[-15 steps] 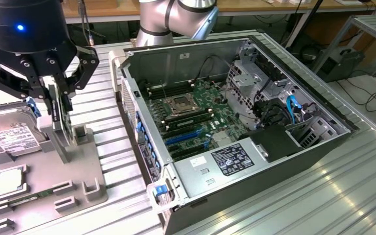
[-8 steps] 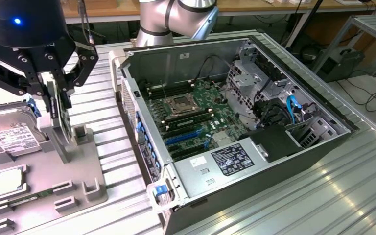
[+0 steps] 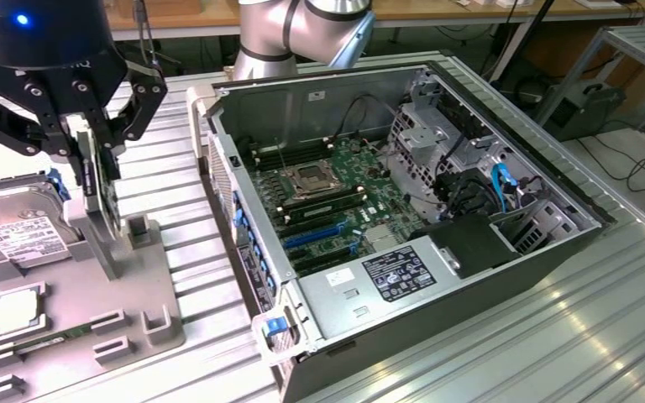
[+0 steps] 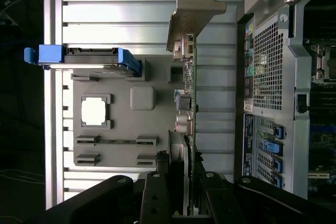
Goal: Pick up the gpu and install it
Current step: 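Pick up the gpu and move the gpu toward the slot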
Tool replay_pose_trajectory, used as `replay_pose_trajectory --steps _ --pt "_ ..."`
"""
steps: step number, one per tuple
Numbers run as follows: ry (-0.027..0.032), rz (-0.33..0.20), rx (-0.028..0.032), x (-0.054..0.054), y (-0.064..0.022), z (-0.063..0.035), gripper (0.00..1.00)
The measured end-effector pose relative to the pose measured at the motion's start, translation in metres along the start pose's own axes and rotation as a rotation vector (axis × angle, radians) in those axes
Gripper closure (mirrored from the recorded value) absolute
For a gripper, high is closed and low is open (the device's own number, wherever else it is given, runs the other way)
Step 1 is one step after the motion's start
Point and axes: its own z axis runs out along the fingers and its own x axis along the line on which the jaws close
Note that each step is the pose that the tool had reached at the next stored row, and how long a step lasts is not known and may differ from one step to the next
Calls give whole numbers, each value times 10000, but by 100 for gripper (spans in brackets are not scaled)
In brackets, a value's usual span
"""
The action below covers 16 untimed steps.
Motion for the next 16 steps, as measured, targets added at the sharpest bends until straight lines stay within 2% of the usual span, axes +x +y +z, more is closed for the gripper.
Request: replay_pose_trajectory --steps 16 --pt "3 0 -11 3 6 -141 73"
